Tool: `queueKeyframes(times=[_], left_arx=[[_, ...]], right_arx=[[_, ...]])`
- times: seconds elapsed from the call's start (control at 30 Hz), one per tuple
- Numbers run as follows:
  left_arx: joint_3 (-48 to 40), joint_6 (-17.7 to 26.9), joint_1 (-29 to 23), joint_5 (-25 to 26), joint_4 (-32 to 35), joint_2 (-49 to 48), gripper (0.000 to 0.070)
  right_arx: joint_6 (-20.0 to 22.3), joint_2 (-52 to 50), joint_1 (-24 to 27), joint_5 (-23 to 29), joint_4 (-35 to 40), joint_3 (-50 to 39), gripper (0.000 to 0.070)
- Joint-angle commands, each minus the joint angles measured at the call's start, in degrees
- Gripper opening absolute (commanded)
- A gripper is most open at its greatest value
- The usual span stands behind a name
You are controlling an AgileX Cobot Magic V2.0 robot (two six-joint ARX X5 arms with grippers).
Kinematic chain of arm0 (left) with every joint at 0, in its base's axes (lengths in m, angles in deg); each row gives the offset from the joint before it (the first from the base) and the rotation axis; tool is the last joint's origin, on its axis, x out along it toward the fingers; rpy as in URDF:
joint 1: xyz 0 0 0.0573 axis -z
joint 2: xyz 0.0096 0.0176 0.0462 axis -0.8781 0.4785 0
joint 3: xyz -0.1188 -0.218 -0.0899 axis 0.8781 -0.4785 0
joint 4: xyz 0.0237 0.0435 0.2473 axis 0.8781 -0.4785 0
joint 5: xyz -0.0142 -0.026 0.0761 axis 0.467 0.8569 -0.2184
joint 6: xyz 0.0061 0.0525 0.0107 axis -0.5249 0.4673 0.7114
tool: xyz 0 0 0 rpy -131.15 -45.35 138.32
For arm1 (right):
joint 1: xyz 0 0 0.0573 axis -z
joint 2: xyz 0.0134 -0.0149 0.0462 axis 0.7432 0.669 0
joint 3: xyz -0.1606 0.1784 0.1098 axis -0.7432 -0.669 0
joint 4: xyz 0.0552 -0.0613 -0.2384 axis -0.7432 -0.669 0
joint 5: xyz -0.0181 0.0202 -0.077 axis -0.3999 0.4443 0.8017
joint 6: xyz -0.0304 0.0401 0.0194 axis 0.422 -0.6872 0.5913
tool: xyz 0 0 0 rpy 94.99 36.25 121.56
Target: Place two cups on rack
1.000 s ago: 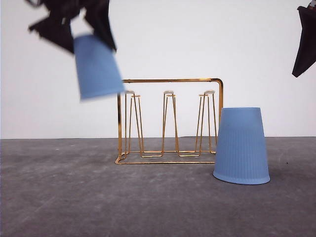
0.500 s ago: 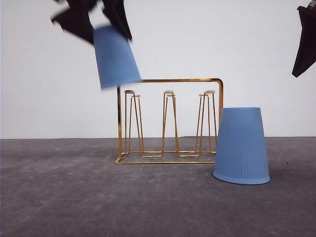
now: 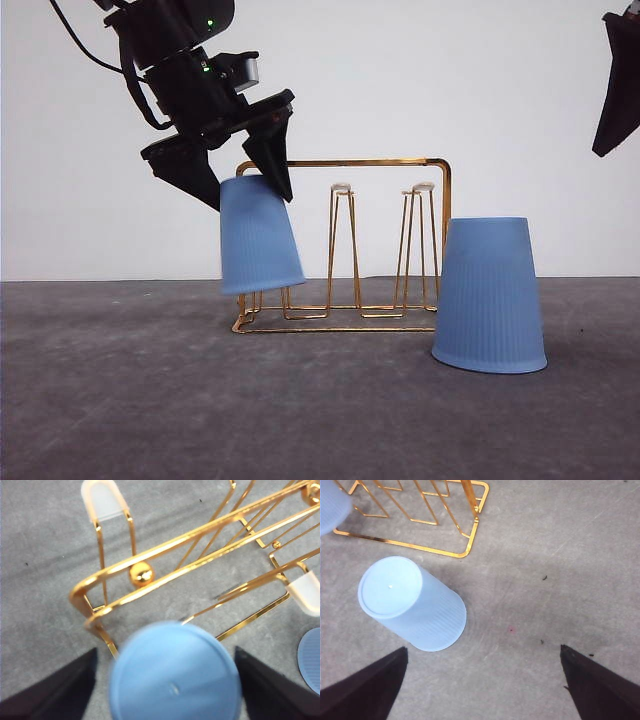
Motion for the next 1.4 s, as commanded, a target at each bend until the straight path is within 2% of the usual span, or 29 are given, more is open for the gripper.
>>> queueKeyframes(times=[0.0, 0.13, 0.27, 0.63, 0.77, 0.97, 1.2, 1.27, 1.37], left_arx=[[0.87, 0.86, 0.47, 0.16, 0.11, 0.45, 0.0567], [0.89, 0.86, 0.47, 0.16, -0.06, 0.38, 0.0567], [1.31, 0.88, 0.47, 0.18, -0.32, -0.53, 0.0567], [2.80, 2.45, 0.44, 1.64, -3.66, -10.04, 0.0567], [2.80, 4.06, -0.02, 1.03, -8.42, -14.89, 0.0561], [2.62, 5.68, -2.84, -6.18, -16.61, -20.84, 0.0555], [-1.17, 4.97, -8.79, -6.94, -21.69, -26.00, 0.0555], [-3.25, 4.57, -9.81, -7.01, -22.23, -27.35, 0.0555], [-7.79, 3.61, -10.87, -7.61, -21.95, -29.81, 0.0555]], right_arx=[[0.85, 0.33, -0.13, -0.40, 0.30, 0.74, 0.0629], [0.84, 0.33, -0.29, -2.88, 0.93, 0.74, 0.0700], [0.46, 0.37, -1.90, -4.82, 3.40, 0.74, 0.0700], [-3.48, 7.34, -10.22, -4.19, 13.48, 0.74, 0.0700], [-4.54, 12.03, -12.30, -2.27, 17.81, 0.74, 0.0700], [-4.82, 19.41, -14.22, -1.08, 22.20, 0.74, 0.0700], [-5.59, 26.37, -15.42, -1.13, 25.65, 0.74, 0.0700], [-5.63, 27.27, -15.80, -1.11, 25.73, 0.74, 0.0687], [-5.62, 27.65, -16.14, -0.98, 25.88, 0.74, 0.0539]])
